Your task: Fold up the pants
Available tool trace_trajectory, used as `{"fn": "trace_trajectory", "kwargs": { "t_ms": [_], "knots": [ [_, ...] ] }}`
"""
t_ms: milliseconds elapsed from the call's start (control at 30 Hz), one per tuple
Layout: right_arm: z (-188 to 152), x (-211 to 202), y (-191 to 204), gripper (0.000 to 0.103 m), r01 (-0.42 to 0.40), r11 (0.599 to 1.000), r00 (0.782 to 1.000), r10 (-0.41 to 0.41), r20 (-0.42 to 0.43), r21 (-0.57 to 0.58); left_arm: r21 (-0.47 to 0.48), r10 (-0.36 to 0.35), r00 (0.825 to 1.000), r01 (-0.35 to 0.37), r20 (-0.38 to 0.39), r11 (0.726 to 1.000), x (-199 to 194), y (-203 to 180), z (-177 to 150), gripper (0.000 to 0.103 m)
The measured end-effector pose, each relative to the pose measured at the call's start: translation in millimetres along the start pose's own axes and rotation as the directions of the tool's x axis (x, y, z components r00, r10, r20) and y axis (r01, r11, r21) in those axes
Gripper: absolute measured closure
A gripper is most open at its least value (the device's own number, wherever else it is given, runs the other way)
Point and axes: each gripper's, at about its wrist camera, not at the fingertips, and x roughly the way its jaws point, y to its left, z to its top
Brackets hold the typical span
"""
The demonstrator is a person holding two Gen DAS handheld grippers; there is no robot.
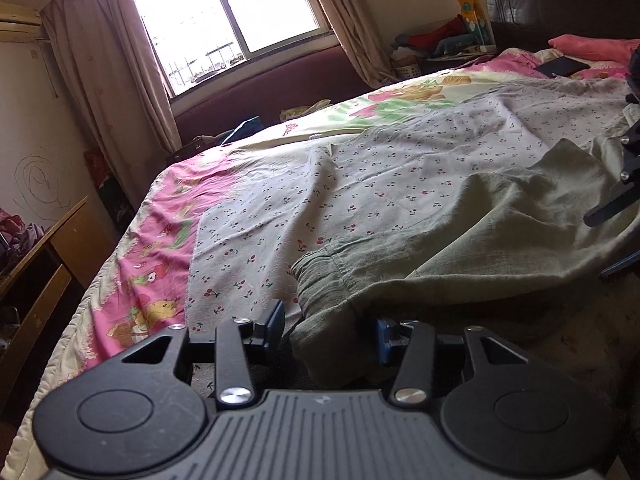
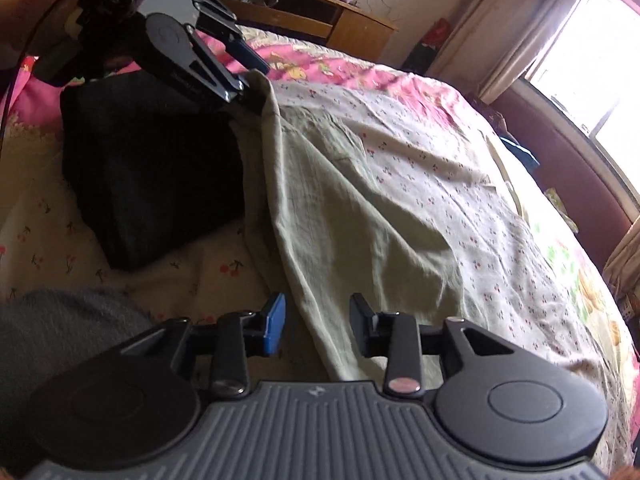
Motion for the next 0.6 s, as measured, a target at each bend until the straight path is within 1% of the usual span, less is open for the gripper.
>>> {"fn": "trace_trajectory", "kwargs": {
  "t_ms": [67,100,133,167,200,233,300,367,400,433,467,500,533,567,600],
  "knots": [
    [20,20,5,0.063,-0.008,1.000,0.999,0.008,0.037,-0.013,0.040,-0.002,1.000,0.002,-0.005,0.999,0,2,2,0.044],
    [28,33,6,0.063,-0.024,1.000,0.999,0.025,0.042,-0.012,0.065,-0.004,1.000,0.005,-0.010,0.998,1,1,2,0.046],
    [35,44,9,0.063,-0.047,0.999,0.998,0.047,0.041,0.002,0.090,-0.009,1.000,0.010,-0.017,0.996,2,-1,2,0.052],
    [40,55,9,0.069,-0.067,0.998,0.997,0.066,0.036,0.016,0.123,-0.016,0.999,0.019,-0.028,0.992,4,-3,3,0.055],
    [45,65,9,0.078,-0.068,0.998,0.997,0.068,0.025,0.017,0.151,-0.017,0.999,0.022,-0.032,0.988,6,-6,5,0.061],
    [51,72,7,0.100,-0.031,0.999,0.999,0.031,0.011,0.016,0.180,-0.020,1.000,0.024,-0.024,0.983,7,-7,9,0.067],
    [60,71,-11,0.099,0.012,0.998,0.999,-0.014,0.030,0.065,0.219,-0.010,1.000,0.006,0.016,0.976,13,-4,22,0.067],
    [71,57,-38,0.099,0.082,0.993,0.993,-0.088,0.073,0.087,0.197,-0.023,0.996,0.005,0.088,0.980,19,6,43,0.067],
    [78,46,-52,0.099,0.136,0.986,0.985,-0.145,0.097,0.095,0.177,-0.011,0.991,-0.013,0.134,0.984,19,10,53,0.067],
    [83,38,-60,0.099,0.162,0.982,0.978,-0.173,0.115,0.102,0.168,0.015,0.983,-0.046,0.183,0.985,19,11,60,0.068],
    [88,28,-67,0.099,0.189,0.976,0.969,-0.203,0.140,0.110,0.160,0.044,0.970,-0.084,0.239,0.984,17,11,64,0.068],
    [92,18,-68,0.099,0.225,0.968,0.956,-0.241,0.169,0.108,0.148,0.062,0.961,-0.105,0.270,0.983,17,11,64,0.068],
    [91,14,-65,0.099,0.248,0.964,0.947,-0.263,0.183,0.098,0.138,0.070,0.960,-0.110,0.272,0.984,19,11,60,0.068],
    [88,15,-59,0.099,0.256,0.963,0.947,-0.267,0.179,0.085,0.126,0.052,0.972,-0.083,0.230,0.989,24,10,50,0.068],
    [80,24,-48,0.099,0.233,0.970,0.959,-0.241,0.147,0.068,0.128,0.025,0.985,-0.047,0.170,0.991,31,8,38,0.068]
  ]
}}
